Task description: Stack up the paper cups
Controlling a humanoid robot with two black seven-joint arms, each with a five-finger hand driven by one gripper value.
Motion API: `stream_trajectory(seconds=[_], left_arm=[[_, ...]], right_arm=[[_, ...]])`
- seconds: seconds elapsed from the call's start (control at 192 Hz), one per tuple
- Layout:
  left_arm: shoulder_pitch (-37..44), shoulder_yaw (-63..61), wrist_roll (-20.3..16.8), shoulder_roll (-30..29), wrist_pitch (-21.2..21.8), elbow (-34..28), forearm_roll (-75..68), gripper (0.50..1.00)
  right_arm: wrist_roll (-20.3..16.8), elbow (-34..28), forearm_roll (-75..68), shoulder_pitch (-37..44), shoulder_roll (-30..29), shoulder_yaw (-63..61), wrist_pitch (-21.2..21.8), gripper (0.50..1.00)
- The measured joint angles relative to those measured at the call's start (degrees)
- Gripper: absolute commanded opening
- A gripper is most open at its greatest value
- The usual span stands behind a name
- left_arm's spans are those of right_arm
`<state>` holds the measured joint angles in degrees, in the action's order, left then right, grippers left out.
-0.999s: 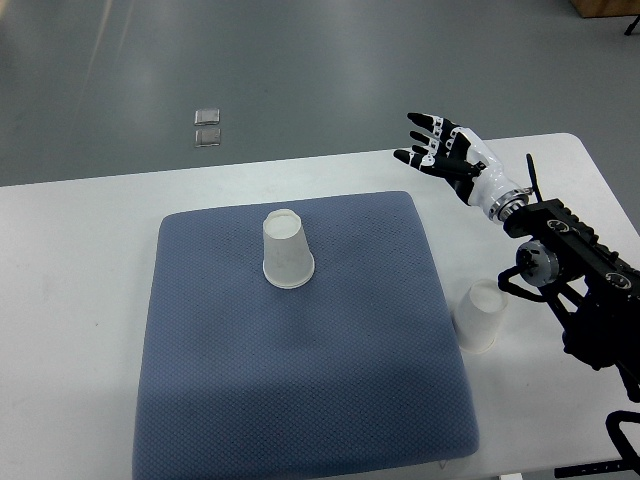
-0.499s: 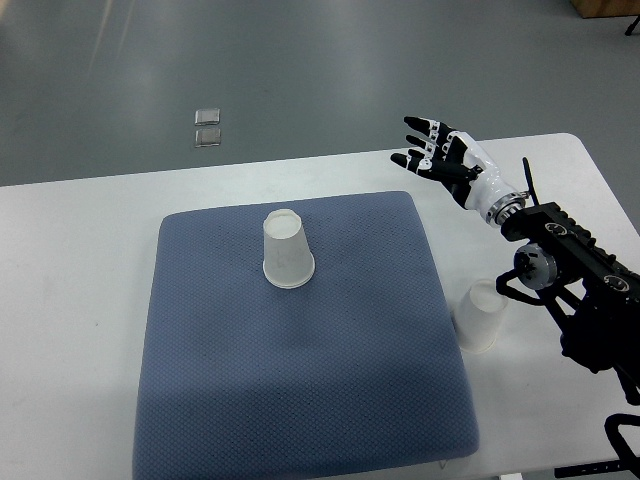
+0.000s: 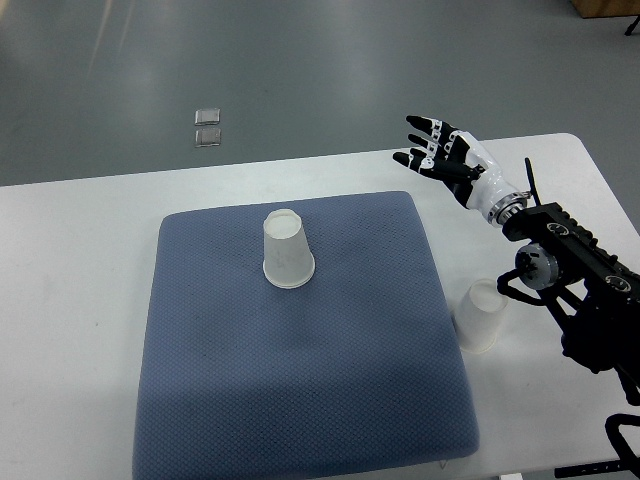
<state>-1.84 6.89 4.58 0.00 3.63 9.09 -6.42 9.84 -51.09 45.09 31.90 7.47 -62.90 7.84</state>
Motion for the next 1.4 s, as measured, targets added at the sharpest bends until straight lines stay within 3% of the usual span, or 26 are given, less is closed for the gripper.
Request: stream_trajectory(seconds=[0.182,0.406,0.593,0.921,1.155,1.4], left_arm=[[0.02,0.00,0.00,0.00,0.00,0.00,0.01,1.000],[0.01,0.00,0.00,0.00,0.00,-0.02,0.01,1.000],[0.00,0.02,0.00,0.00,0.00,-0.02,0.01,1.000],[0.00,0.01,0.00,0.00,0.00,-0.01,0.01,1.000],[0.01,0.01,0.00,0.00,0.00,-0.01,0.01,1.000],[0.01,0.01,0.00,0.00,0.00,0.00,0.01,1.000]], right_arm=[[0.02,-0.15,-0.15,0.52,2.62,0.16,1.68,0.936],[0.85,-0.27,0.11,0.88,11.69,1.01,13.34,0.934],[2.04,-5.43,0.89,0.95,22.45,6.03,18.45,0.934],[8.04,-21.99,12.48,0.05,42.67,13.61,19.07,0.928],[13.25,-27.35,29.73,-2.41,45.83,14.19,18.21,0.924],[14.63,-31.44,39.77,-2.77,46.63,18.42,13.26,0.926]])
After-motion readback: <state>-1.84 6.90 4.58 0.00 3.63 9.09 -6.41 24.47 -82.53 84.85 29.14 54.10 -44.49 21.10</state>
